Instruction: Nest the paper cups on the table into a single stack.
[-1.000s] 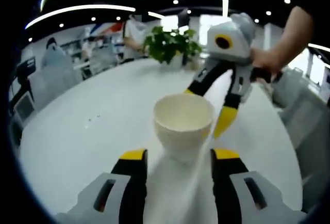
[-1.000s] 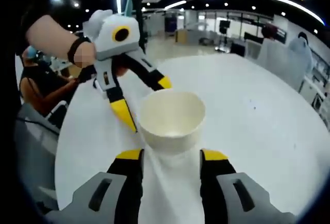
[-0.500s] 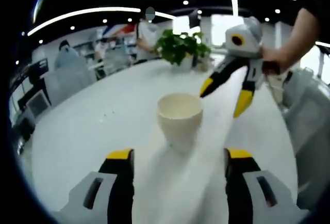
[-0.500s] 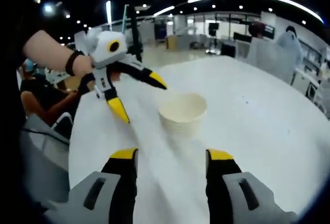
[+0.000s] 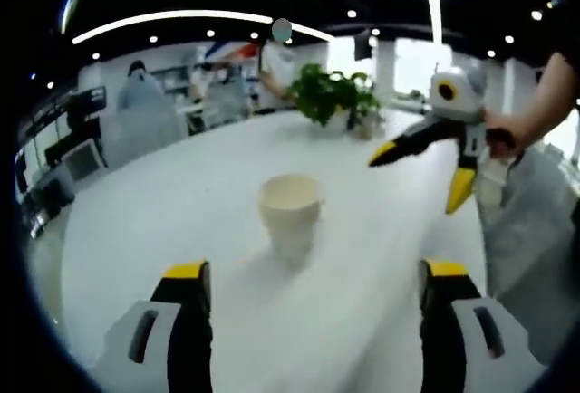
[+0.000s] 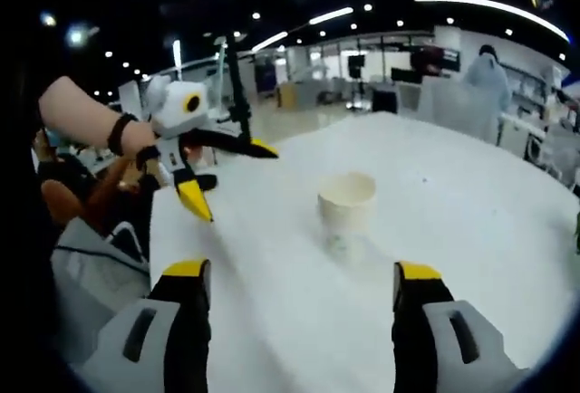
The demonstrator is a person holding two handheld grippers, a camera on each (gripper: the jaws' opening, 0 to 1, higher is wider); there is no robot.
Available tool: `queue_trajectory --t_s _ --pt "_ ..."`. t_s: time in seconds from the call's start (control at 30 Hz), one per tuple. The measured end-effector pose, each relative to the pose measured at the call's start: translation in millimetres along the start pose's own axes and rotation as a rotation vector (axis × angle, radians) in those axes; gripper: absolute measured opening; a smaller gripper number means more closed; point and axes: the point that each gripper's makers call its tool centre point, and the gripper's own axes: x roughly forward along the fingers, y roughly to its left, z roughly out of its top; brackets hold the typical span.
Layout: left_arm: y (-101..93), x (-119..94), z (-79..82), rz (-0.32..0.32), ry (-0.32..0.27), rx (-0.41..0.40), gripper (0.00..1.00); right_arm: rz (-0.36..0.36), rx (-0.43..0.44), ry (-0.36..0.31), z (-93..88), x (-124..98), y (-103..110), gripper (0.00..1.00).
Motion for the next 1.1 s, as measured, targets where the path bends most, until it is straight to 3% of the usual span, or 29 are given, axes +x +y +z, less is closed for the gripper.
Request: queue_trajectory --t_s 0.1,0.23,0.63,1.1 --pt "-14.3 -11 3.6 -0.007 -0.029 -0.022 0.99 -0.009 0.006 -0.019 1.3 -7 4 0.96" --pt "-27.8 -22 1.7 -0.005 -0.031 -0.029 0.99 -0.011 -0.017 -0.014 -1.7 -14 11 1.0" --pt "-47.4 -44 -1.7 0.036 -0.028 -0.041 0.99 -0.004 -0.059 -0.01 -6.1 -33 23 1.0" --pt "-59.1 -51 -10.6 0.027 -0.008 -0.047 0.97 0.013 -0.067 -0.007 -7.8 -40 35 0.97"
